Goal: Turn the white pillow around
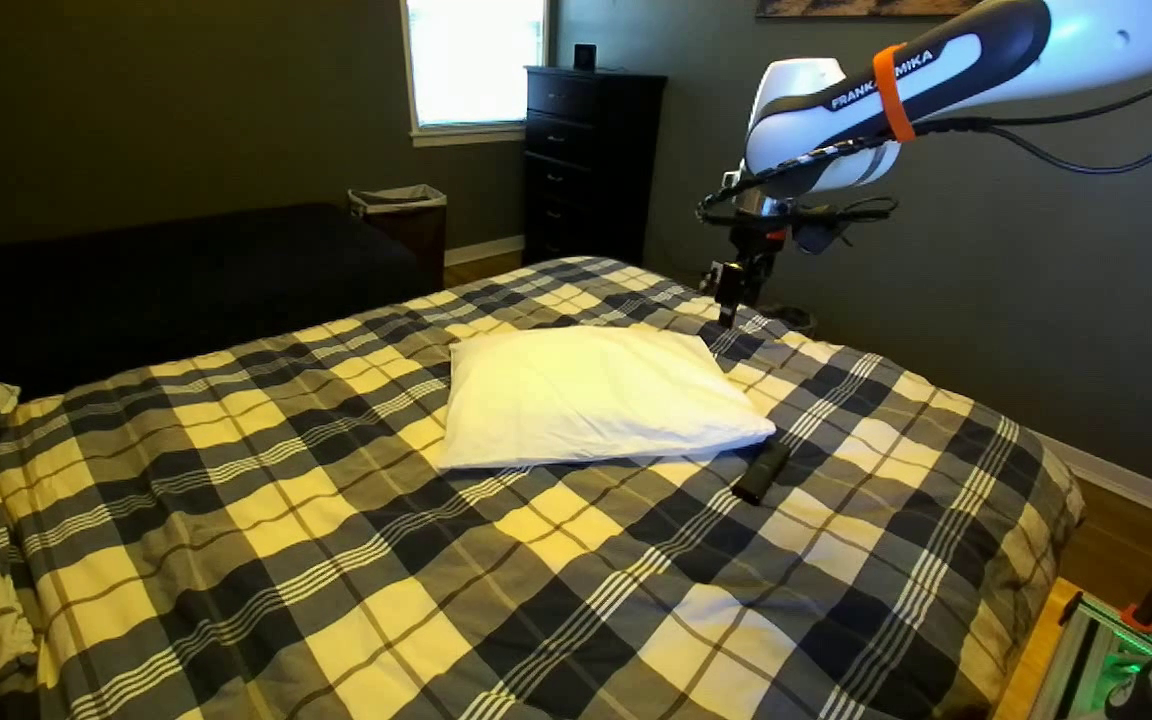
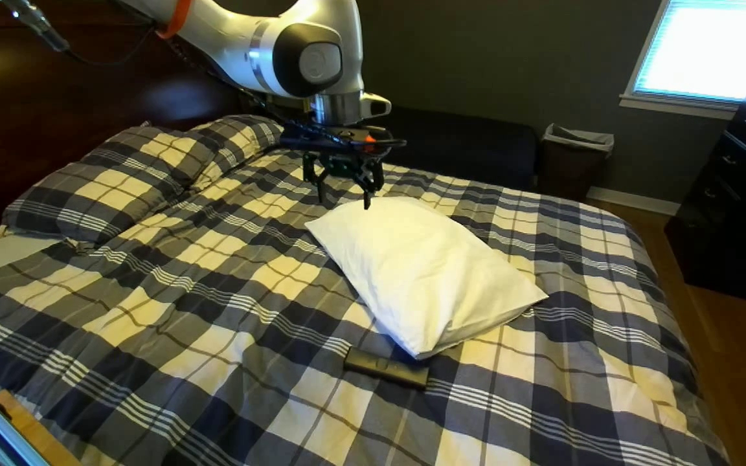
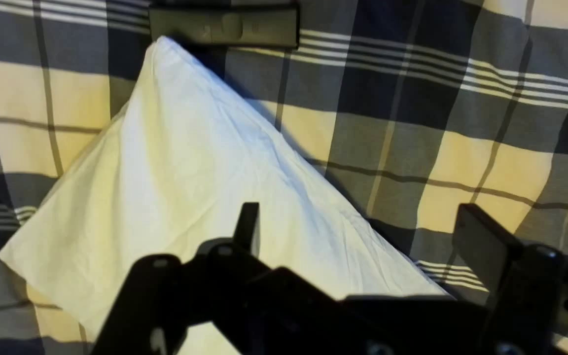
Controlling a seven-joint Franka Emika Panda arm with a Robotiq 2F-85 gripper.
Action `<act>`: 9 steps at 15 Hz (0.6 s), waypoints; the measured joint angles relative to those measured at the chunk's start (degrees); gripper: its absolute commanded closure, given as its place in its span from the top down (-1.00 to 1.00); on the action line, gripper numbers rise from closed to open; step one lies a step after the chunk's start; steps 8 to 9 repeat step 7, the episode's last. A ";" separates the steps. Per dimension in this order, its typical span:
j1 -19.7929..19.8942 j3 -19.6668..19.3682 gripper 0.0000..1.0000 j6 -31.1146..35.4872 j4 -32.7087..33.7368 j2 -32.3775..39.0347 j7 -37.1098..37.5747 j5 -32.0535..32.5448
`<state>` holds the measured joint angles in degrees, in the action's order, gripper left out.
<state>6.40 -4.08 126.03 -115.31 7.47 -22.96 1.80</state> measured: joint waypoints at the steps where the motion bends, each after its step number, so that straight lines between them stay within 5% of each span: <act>1: 0.35 -0.44 1.00 0.02 -1.44 -0.26 1.01 -0.05; 9: 1.44 -1.90 1.00 0.47 -4.88 -0.62 3.87 -0.05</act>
